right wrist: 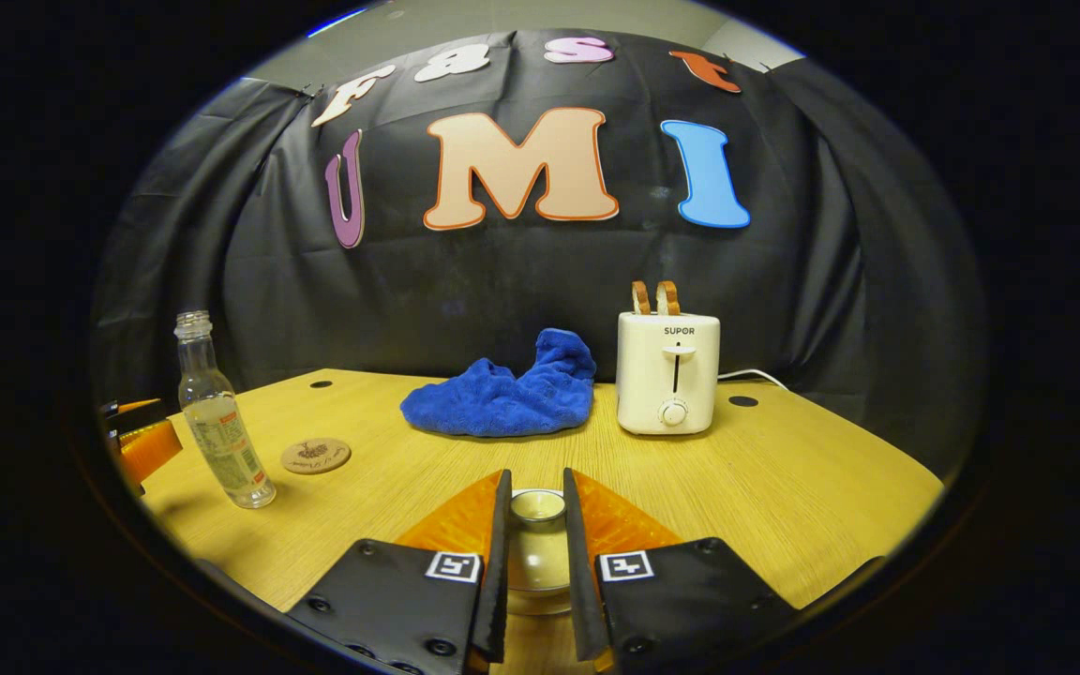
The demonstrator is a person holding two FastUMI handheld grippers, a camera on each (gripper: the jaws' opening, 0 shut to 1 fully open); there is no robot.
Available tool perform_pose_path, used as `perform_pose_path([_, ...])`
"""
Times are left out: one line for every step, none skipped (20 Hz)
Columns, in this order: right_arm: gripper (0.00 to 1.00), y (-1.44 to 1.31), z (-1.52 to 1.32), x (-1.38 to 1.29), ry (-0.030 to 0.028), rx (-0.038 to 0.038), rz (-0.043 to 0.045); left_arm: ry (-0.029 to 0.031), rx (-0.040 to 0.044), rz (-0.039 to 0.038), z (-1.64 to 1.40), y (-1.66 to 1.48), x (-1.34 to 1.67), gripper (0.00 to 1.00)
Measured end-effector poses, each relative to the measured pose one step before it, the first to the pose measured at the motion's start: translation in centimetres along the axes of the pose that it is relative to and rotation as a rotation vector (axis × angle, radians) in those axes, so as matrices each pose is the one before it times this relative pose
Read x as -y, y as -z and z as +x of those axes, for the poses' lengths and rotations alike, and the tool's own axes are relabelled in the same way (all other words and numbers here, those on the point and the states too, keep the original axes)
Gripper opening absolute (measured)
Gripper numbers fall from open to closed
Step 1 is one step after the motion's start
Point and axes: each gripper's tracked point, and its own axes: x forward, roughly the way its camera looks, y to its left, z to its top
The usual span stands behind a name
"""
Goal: Open the teacup lid with one hand, grasp the water bottle and pour water into the teacup with the other hand; after pouring, place the water bottle on the coaster and then close the teacup lid.
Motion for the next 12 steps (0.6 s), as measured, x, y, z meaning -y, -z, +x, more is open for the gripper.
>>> perform_pose_path([0.32,-0.380,-0.233,-0.066,0.00060,0.01999,-0.00224,0.00004,0.00010,0.00017,0.025,-0.069,0.023,0.93])
perform_pose_path([0.31,-0.180,-0.095,0.189,0.00873,0.01686,-0.00375,-0.00001,0.00025,0.00008,0.020,0.030,-0.026,0.93])
perform_pose_path([0.31,-0.109,-0.255,0.263,0.01141,0.00799,-0.00095,-0.00085,-0.00241,0.00038,0.014,0.014,-0.009,0.93])
perform_pose_path([0.31,-0.106,-0.234,0.236,0.00379,0.00912,0.00711,-0.00149,-0.00084,-0.00011,0.043,0.008,0.034,0.93])
perform_pose_path([0.31,0.056,-0.124,-0.096,-0.00814,0.00281,0.00512,-0.00149,-0.00150,-0.00033,0.058,-0.003,-0.072,0.93])
perform_pose_path([0.31,-0.063,-0.223,0.068,-0.00083,0.00253,-0.00028,-0.00468,-0.00104,0.00036,0.102,-0.009,-0.169,0.93])
perform_pose_path([0.31,-0.133,-0.327,0.355,0.00299,0.00784,-0.00168,0.00391,0.00047,0.00034,0.041,0.053,0.198,0.93])
perform_pose_path([0.31,-0.242,-0.471,0.274,0.00734,0.01332,0.00387,0.00644,0.00060,0.00038,0.295,-0.075,0.134,0.93])
perform_pose_path([0.31,-0.271,-0.329,0.337,0.00953,0.01531,0.00263,0.00351,-0.00094,0.00019,0.279,0.098,0.117,0.93])
perform_pose_path([0.31,-0.106,-0.314,0.308,0.00888,0.01447,-0.00222,-0.00226,-0.00211,0.00050,0.191,0.052,-0.094,0.93])
perform_pose_path([0.31,-0.220,-0.223,0.174,0.00581,0.00904,0.00180,-0.00598,0.00013,-0.00071,0.167,-0.062,-0.212,0.93])
perform_pose_path([0.31,0.166,-0.230,0.243,0.00065,-0.00379,-0.00450,-0.00568,-0.00092,0.00065,0.387,0.040,-0.044,0.93])
